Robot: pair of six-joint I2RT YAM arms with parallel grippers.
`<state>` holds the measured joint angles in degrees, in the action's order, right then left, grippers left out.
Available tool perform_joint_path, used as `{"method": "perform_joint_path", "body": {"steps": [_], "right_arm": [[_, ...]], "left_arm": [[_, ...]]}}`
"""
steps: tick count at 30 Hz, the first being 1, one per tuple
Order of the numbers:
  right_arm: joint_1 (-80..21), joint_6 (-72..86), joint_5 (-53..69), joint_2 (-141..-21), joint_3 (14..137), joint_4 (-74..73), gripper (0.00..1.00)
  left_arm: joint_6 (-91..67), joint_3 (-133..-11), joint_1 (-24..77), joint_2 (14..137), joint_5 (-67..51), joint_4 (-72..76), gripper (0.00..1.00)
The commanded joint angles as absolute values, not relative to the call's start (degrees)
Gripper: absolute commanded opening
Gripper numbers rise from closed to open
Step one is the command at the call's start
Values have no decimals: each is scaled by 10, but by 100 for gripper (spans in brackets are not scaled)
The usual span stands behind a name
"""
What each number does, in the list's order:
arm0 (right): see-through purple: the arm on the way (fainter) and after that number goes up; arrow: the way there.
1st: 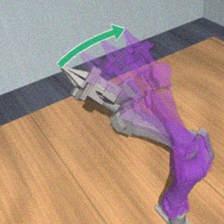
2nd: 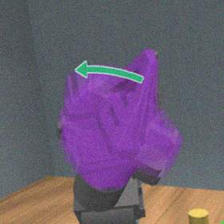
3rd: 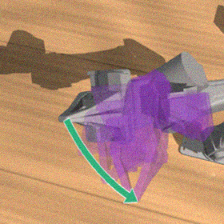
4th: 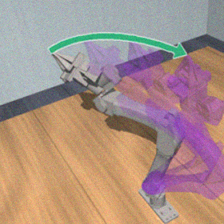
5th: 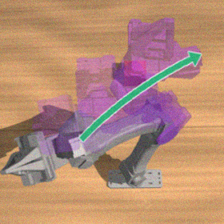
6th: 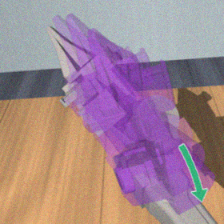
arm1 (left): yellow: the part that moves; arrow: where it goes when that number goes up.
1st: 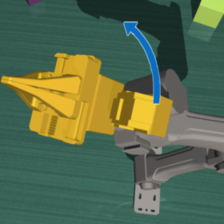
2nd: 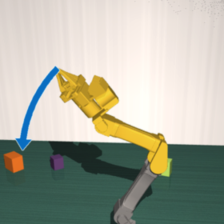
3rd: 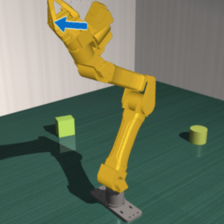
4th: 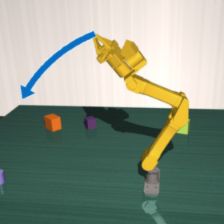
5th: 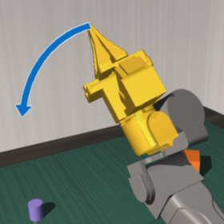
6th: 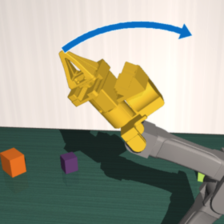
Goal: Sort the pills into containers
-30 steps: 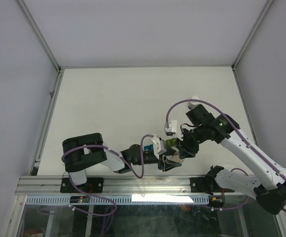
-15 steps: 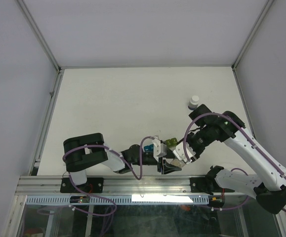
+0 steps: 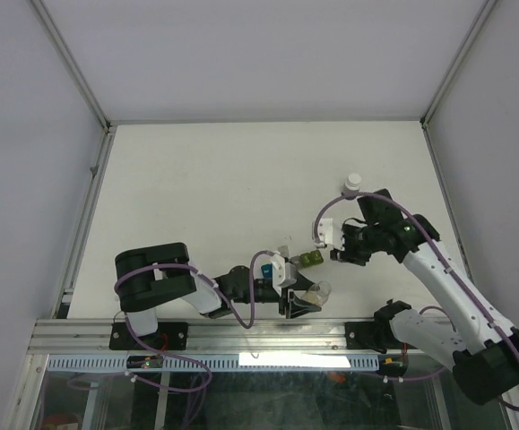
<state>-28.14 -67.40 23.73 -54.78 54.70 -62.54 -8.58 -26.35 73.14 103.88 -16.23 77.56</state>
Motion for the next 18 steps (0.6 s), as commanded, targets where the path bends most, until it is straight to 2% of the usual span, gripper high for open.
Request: {"method": "perform_joint_path", "body": {"steps": [1,5,9,12,15,18], "right_arm": [[-177,-513,206,-593,461,-464,6],[-76,-486,243,-685,466,-432,10],[-47,-470,206,-759,466,-383,17],[-46,-459,194,-785,461,-355,31],[-46,-450,182,-804,465,-345,51],[-44,-447,183,-802,467,-345,63]], "left_arm": [[-108,-247,734,997,-114,838,0],[-135,-239,733,956,-83,798,0],[-160,-246,733,921,-67,731,0],[-176,-245,733,904,-53,700,0],[-182,-243,734,891,-45,689,0],[-181,-246,734,878,-40,674,0]]}}
